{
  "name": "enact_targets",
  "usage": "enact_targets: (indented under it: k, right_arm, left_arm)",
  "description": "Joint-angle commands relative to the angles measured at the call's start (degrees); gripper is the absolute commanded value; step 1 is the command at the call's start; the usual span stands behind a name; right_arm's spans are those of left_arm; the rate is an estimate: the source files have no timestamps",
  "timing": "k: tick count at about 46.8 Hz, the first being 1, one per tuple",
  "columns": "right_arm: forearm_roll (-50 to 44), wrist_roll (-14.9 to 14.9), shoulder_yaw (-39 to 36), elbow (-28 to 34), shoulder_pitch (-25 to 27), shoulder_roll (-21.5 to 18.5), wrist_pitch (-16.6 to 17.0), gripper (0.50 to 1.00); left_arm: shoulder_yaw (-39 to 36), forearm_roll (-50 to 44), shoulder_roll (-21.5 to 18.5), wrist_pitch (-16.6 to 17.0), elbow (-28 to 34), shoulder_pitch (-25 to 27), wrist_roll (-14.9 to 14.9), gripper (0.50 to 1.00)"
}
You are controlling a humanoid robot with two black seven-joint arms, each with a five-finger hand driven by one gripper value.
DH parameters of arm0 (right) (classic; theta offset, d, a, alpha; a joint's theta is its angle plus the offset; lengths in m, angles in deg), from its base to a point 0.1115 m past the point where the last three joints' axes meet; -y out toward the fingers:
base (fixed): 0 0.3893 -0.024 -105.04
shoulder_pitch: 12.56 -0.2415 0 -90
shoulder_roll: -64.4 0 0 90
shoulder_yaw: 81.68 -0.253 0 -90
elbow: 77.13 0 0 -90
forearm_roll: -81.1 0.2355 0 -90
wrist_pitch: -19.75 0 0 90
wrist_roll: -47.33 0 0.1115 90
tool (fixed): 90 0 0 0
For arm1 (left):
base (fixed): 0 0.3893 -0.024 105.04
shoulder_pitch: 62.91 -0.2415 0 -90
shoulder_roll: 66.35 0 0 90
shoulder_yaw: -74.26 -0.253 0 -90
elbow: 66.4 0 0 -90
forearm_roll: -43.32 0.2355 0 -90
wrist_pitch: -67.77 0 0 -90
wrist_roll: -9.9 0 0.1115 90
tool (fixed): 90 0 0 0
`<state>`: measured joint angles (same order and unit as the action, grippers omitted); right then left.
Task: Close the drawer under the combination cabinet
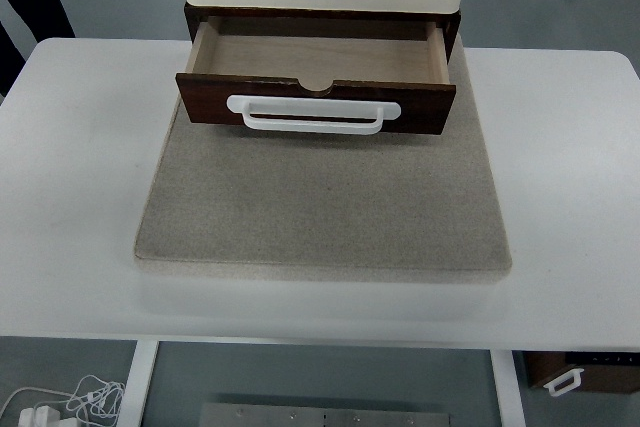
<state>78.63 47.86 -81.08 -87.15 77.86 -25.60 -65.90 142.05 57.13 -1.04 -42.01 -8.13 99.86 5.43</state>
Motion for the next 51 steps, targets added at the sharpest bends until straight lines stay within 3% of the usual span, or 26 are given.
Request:
enact_targets:
  k: [1,12,22,29,37,44,51]
  right_arm:
    - [0.0,0.0,0.0,0.0,0.0,0.0,0.0,0.952]
    - [0.0,0.0,0.0,0.0,-0.1,0.0,0.0,0.952]
    - [0.0,0.0,0.0,0.0,0.0,0.0,0.0,0.952]
    - [0.0,0.0,0.0,0.0,0.0,0.0,0.0,0.952]
    - [0.0,0.0,0.0,0.0,0.0,0.0,0.0,0.952]
    - [0.0,0.0,0.0,0.0,0.0,0.0,0.0,0.952]
    - [0.0,0.0,0.0,0.0,0.0,0.0,0.0,0.952]
  left_arm:
    - [-3.3,0.1,0.2,0.2,3.9,-0.3,0.0,1.000]
    - [-13.3,0.9,0.2,0.4,12.8,-0.5,0.0,1.000]
    - [-20.8,13.2,1.8,0.7,20.3,-1.7,0.1,1.000]
    - [-25.2,18.2,3.9,0.5,20.7,-1.4,0.5,1.000]
    - [-30.4,19.6,4.5,0.0,22.4,-1.3,5.0,1.000]
    - [-33.9,23.4,5.8,0.4,23.8,-1.7,6.1,1.000]
    - [-37.6,24.1,6.2,0.4,25.3,-2.5,9.8,1.000]
